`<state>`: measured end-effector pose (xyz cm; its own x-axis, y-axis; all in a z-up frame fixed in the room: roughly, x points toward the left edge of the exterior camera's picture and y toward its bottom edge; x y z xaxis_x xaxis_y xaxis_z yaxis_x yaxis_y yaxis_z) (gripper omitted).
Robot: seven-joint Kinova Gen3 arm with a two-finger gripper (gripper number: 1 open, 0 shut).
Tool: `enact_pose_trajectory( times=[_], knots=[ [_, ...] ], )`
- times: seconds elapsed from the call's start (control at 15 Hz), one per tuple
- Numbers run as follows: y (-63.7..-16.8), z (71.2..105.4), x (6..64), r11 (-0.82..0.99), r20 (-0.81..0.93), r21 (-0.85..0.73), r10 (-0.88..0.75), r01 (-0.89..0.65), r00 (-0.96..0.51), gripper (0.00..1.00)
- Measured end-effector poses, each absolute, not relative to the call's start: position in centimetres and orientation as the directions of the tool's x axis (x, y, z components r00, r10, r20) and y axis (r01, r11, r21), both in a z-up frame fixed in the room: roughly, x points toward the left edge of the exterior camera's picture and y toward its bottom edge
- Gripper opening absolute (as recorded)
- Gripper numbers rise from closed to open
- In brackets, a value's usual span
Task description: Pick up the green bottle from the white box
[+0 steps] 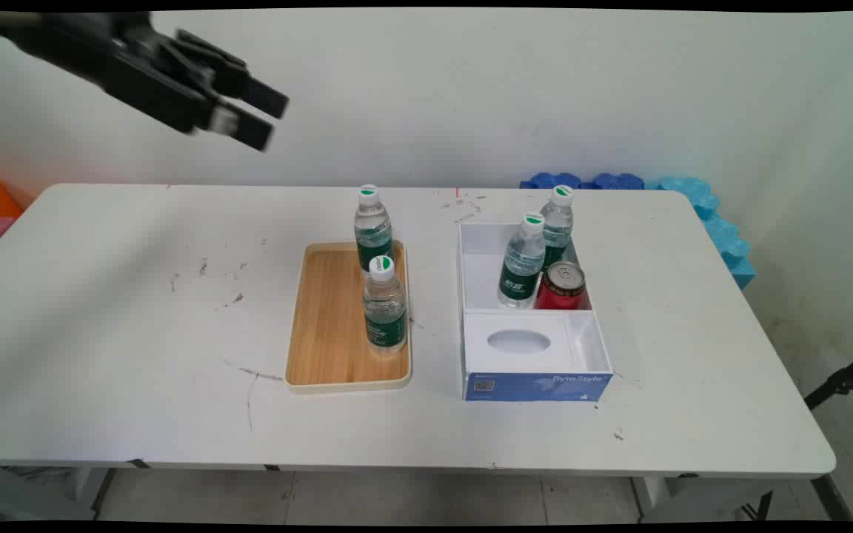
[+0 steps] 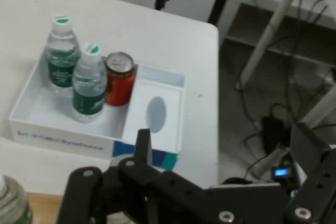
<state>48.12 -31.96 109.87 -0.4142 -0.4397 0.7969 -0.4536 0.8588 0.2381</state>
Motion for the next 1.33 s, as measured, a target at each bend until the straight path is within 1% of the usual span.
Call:
enact_pose_trajectory(
  times=[0.13, 0.4, 0.53, 0.93, 1.33],
  knots=[
    [-32.5, 107.9, 46.5, 0.857, 0.793, 0.204, -0.428, -0.473, -0.433, 1.00],
    [-33.9, 102.6, 42.3, 0.859, 0.797, 0.160, -0.403, -0.486, -0.449, 1.00],
    [-35.0, 100.0, 40.5, 0.844, 0.788, 0.140, -0.411, -0.517, -0.458, 1.00],
    [-38.9, 93.8, 35.0, 0.774, 0.733, 0.085, -0.474, -0.627, -0.487, 1.00],
    [-42.4, 91.5, 28.5, 0.756, 0.717, 0.053, -0.483, -0.652, -0.502, 1.00]
  ],
)
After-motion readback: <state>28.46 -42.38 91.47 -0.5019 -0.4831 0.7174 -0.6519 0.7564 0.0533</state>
